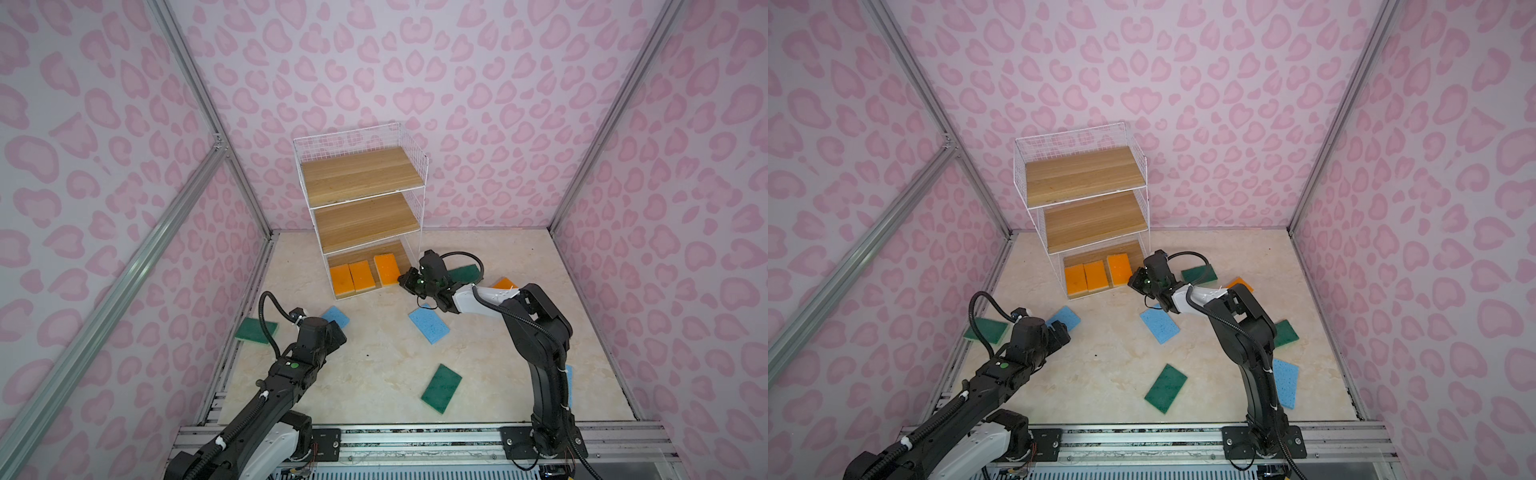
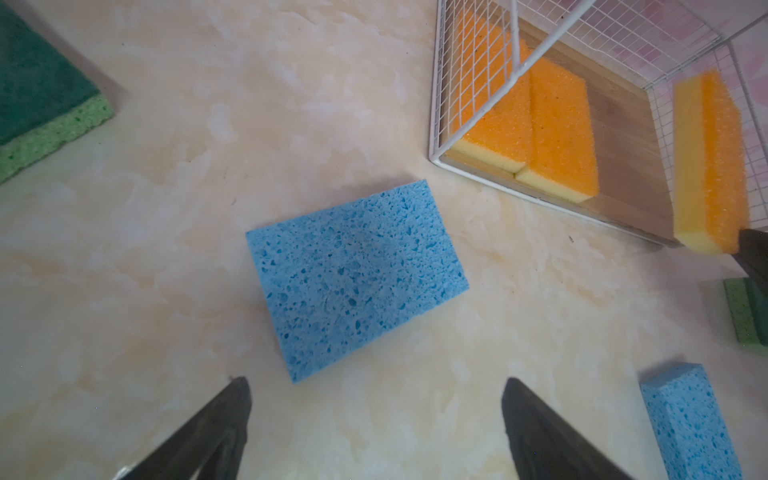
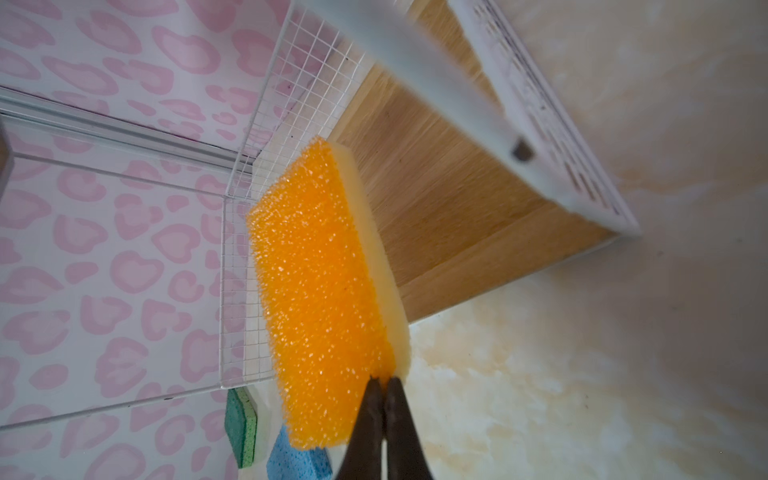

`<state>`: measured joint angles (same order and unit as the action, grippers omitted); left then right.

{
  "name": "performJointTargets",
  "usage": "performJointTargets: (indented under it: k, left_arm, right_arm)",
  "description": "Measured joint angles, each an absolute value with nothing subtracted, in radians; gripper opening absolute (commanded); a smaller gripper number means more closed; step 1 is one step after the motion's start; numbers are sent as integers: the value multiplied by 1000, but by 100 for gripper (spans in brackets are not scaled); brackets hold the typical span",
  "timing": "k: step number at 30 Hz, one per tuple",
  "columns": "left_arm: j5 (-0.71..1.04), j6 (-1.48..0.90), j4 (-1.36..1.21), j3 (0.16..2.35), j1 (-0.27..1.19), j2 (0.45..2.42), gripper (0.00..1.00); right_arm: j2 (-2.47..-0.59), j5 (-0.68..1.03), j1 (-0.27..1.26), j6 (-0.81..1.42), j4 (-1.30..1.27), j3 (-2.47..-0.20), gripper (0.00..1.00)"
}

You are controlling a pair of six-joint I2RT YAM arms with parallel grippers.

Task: Place and organize the cleaning sponges onto the shelf
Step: 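Carry the held orange sponge to the bottom shelf with right gripper, then lower the orange sponge beside the others on the shelf and open right gripper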

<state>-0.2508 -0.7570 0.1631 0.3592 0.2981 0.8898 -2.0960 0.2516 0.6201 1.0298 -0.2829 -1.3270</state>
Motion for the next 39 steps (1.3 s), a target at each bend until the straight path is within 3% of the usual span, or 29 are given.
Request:
performJointTargets:
  k: [12,32,39]
  left_arm:
    - [-250,-755,163,356,297,894,96]
    - [-250,-755,163,351,297,892,95]
    - [-250,-755,163,350,297,891,95]
  right_arm:
    - [-2204,244,632,968,-170,-1460,0]
    - [-2180,182,623,957,-175,-1470,0]
    - [-2234,144,621,925,-175,-1566,0]
